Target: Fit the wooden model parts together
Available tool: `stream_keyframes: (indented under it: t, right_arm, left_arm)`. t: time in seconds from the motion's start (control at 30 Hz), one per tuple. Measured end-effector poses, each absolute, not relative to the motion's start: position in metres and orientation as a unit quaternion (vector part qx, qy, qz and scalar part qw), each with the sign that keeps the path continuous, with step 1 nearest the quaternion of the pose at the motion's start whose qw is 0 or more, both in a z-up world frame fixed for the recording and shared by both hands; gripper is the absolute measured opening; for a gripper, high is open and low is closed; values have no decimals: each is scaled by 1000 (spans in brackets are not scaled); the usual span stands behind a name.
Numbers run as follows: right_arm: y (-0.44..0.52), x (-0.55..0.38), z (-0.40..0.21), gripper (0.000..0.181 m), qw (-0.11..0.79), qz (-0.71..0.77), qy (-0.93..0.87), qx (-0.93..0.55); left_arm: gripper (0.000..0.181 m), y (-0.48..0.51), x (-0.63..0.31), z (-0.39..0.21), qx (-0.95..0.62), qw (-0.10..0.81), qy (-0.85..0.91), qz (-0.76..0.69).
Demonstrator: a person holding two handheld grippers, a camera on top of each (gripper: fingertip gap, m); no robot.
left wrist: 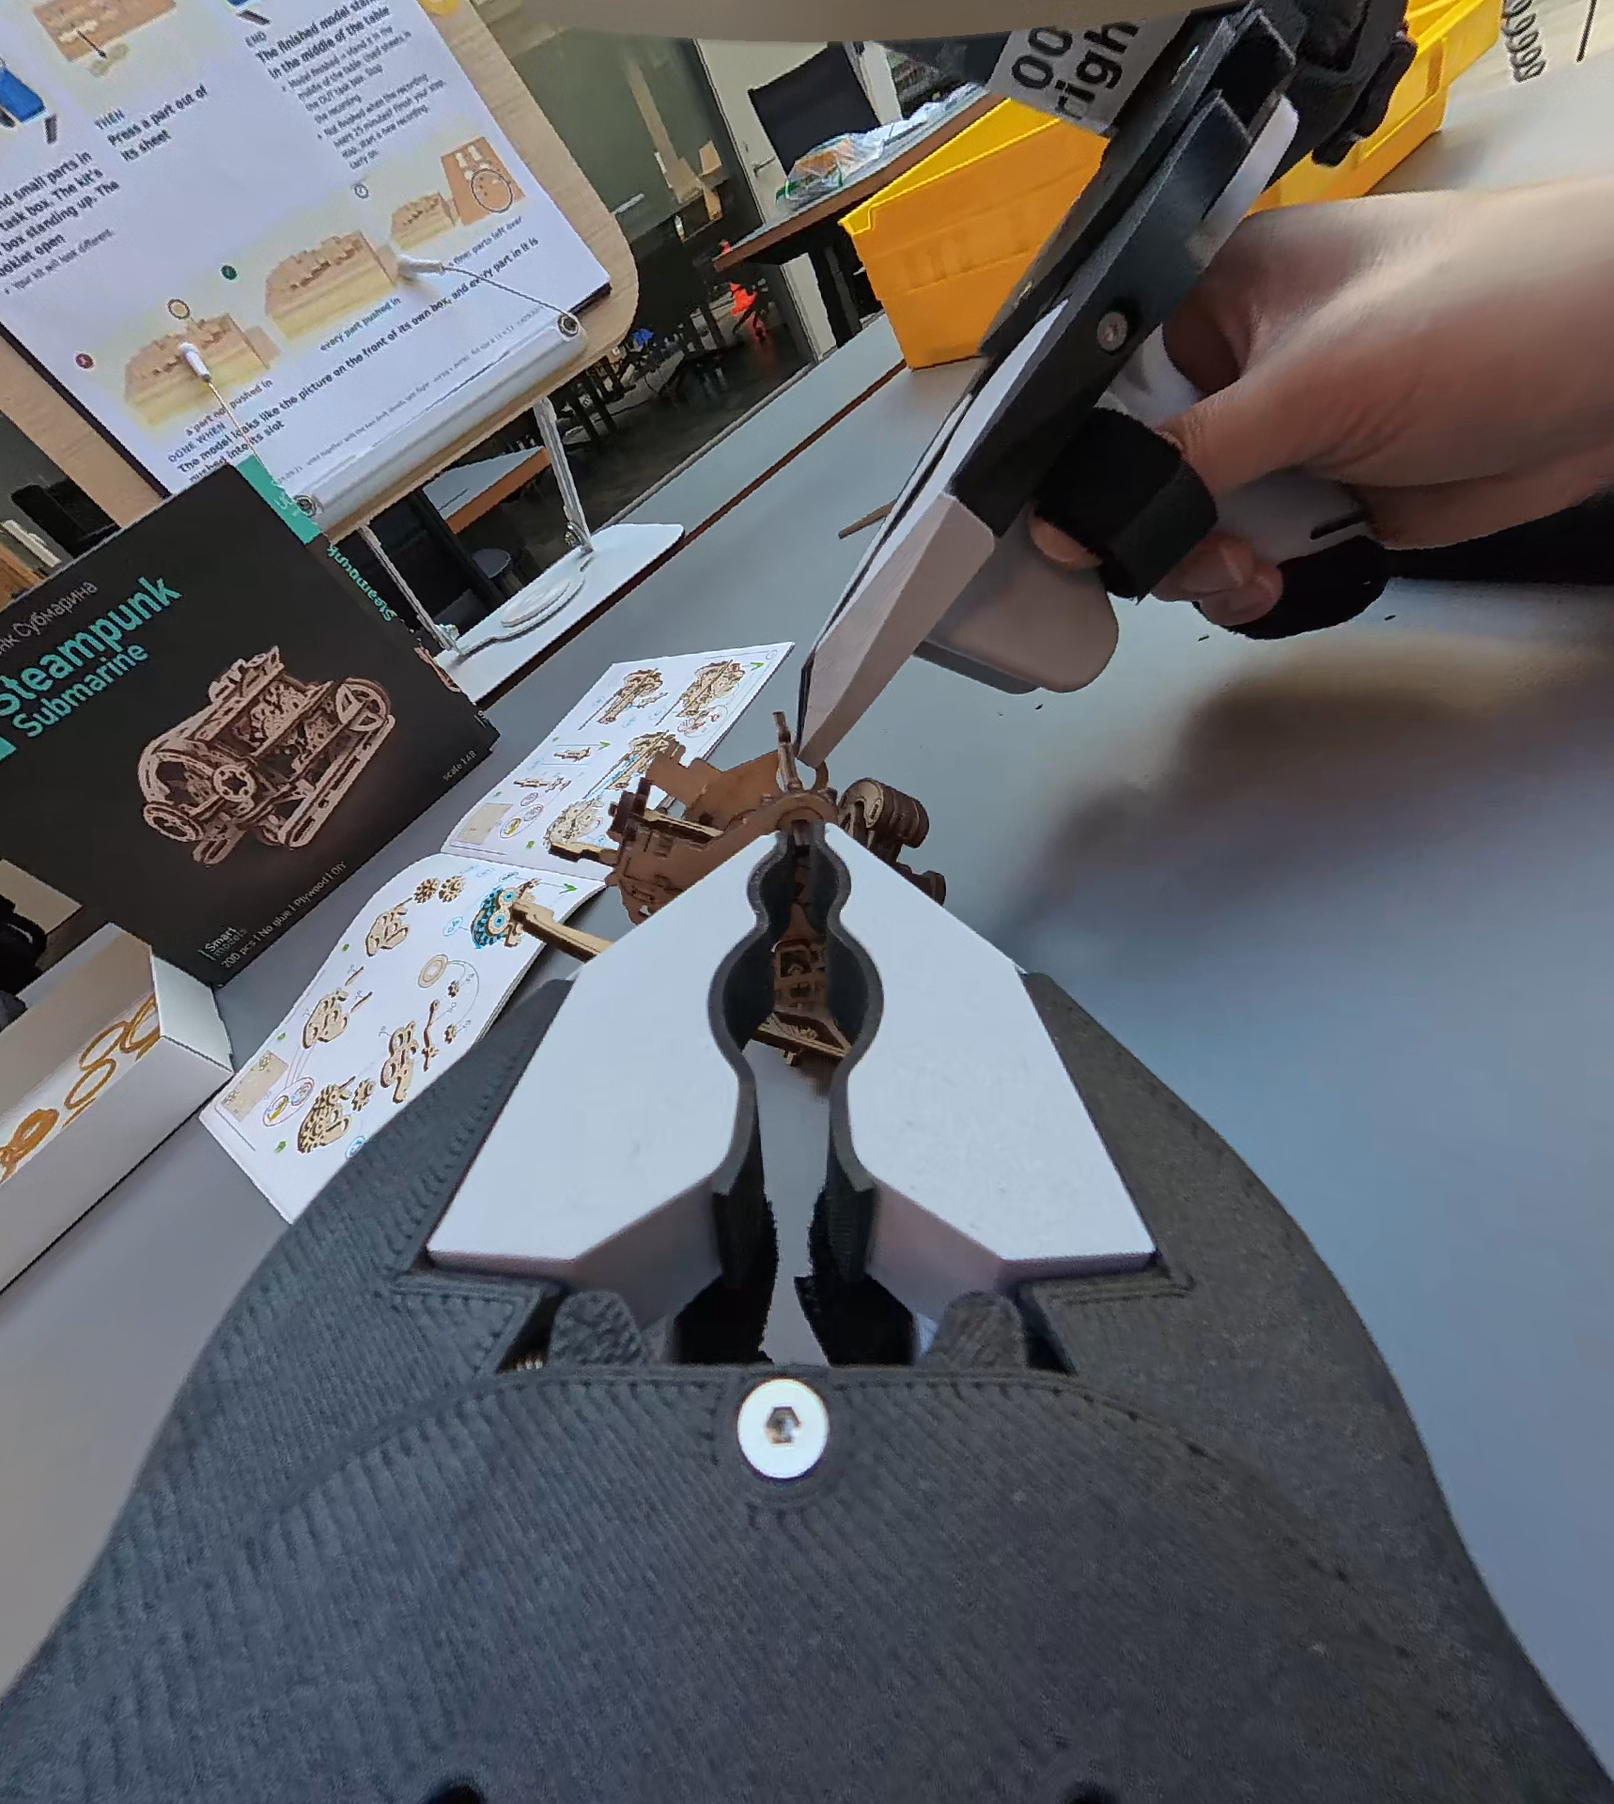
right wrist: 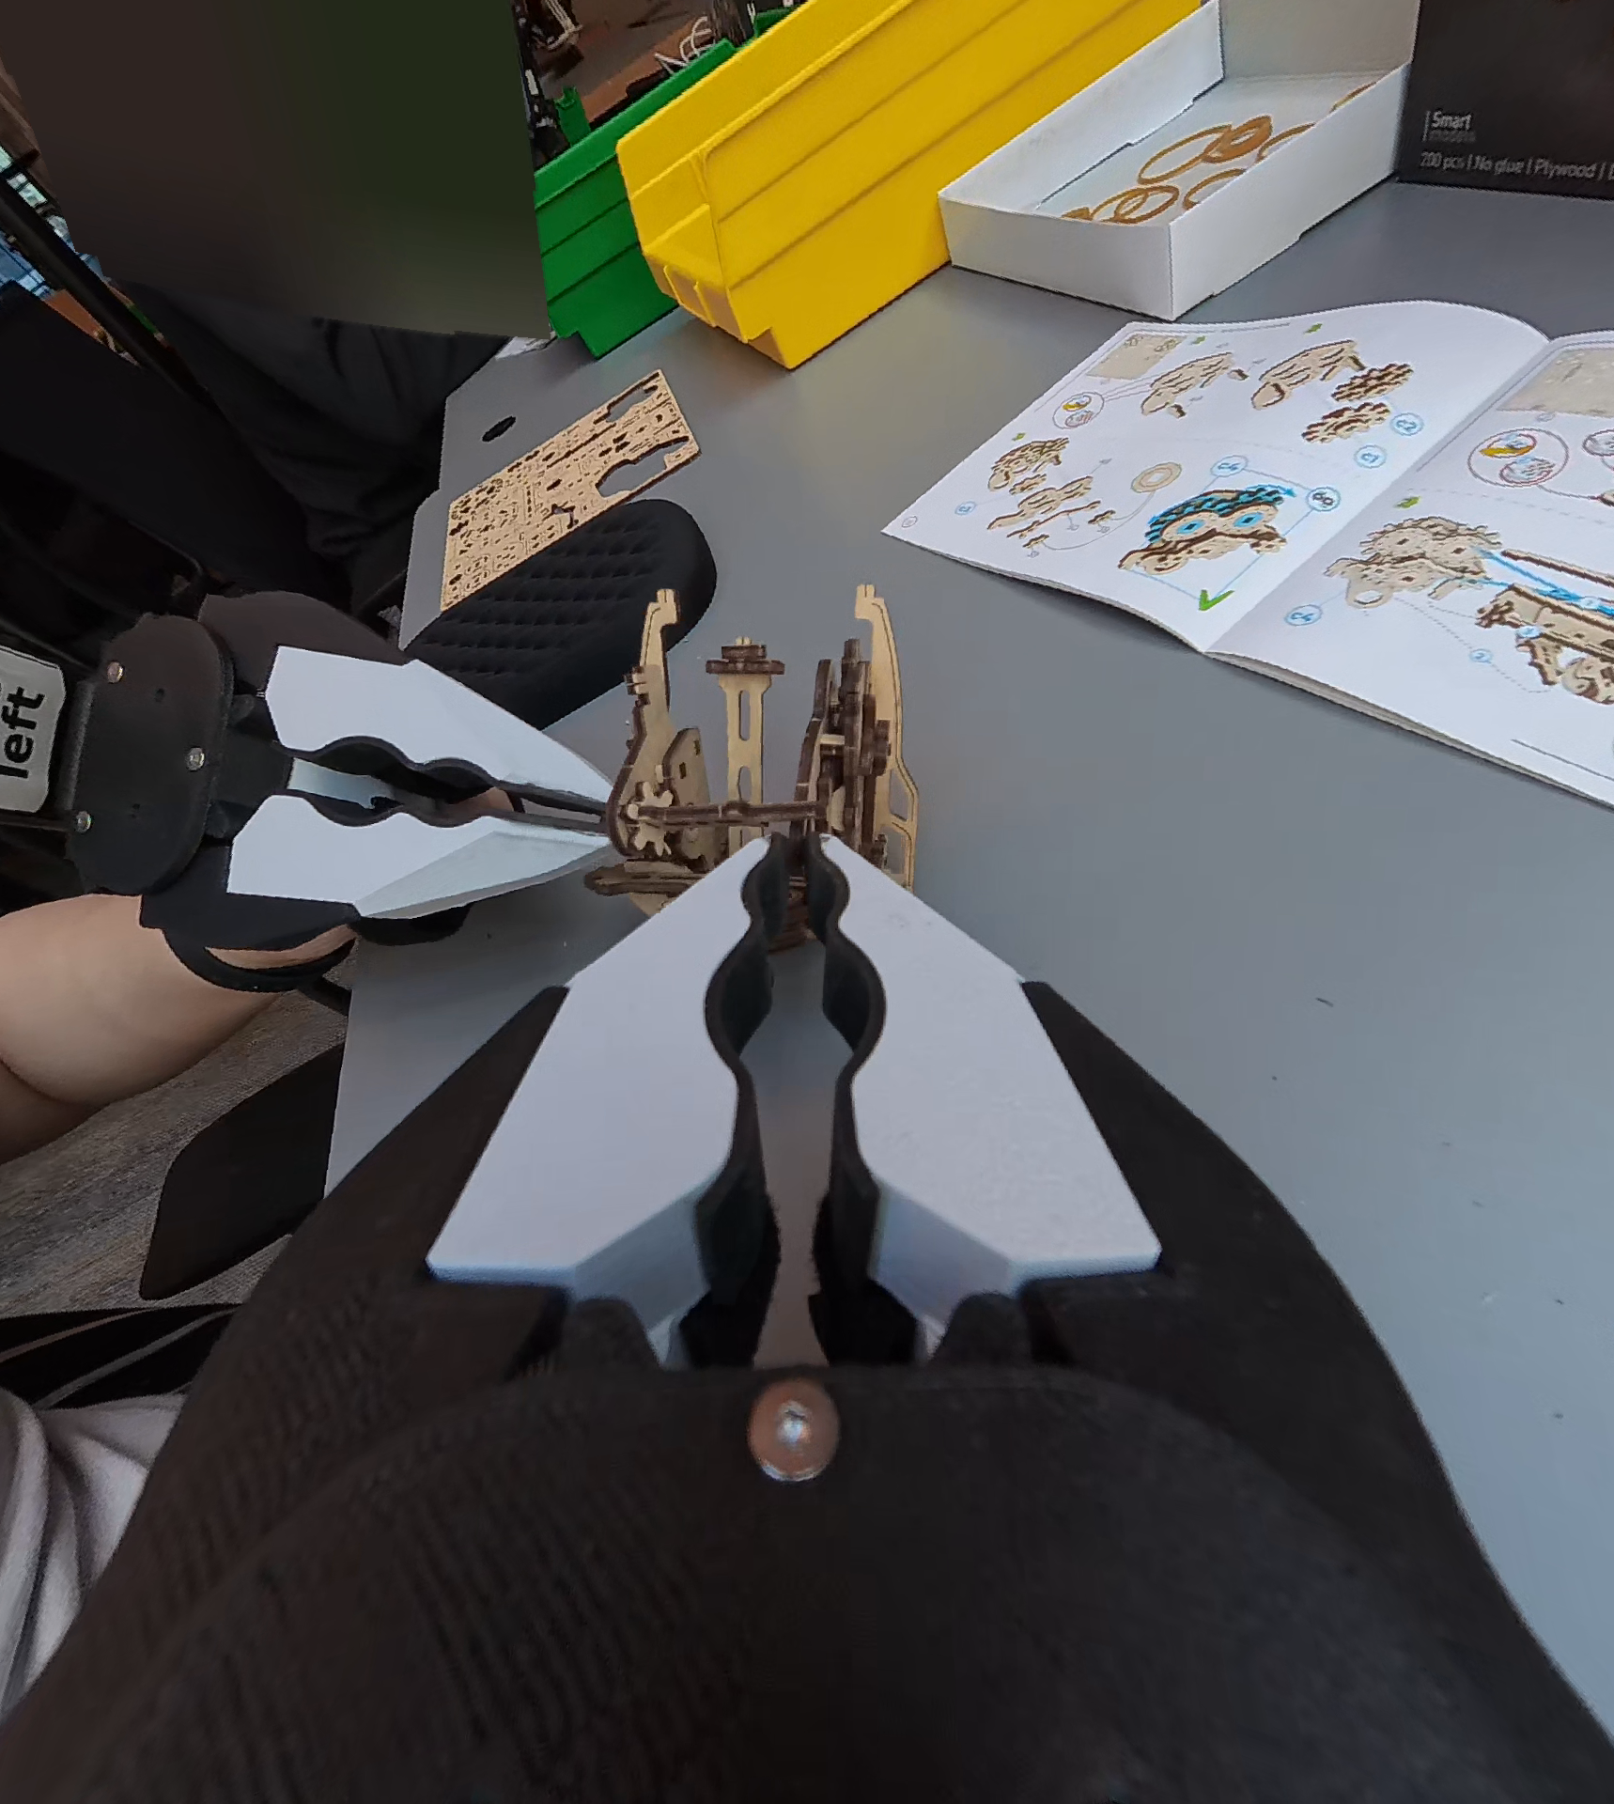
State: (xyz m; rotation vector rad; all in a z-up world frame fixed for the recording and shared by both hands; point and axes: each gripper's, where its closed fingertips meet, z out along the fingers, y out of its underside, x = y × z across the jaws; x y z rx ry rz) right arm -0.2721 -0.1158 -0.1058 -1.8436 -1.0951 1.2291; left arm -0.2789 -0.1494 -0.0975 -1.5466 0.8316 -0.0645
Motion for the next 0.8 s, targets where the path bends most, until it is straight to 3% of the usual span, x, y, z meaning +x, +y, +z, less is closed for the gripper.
stream_keyframes:
  t: [0.27,0.43,0.7,0.8]
  right_arm:
    - [-114,-270,-103,1,354,445,-435,-698]
    - [-109,-261,-96,1,432,368,-468,-677]
    - [-115,-255,-95,1,467,319,-504,-653]
    - [-118,-258,-93,1,474,311,-513,-645]
  left_arm:
    - [1,-148,-276,-100,-681,632,370,-26]
    - [0,-150,-274,-100,-665,642,381,4]
    - [19,-161,-268,-65,-670,659,338,-46]
    - [25,-151,-255,-62,-707,610,355,-42]
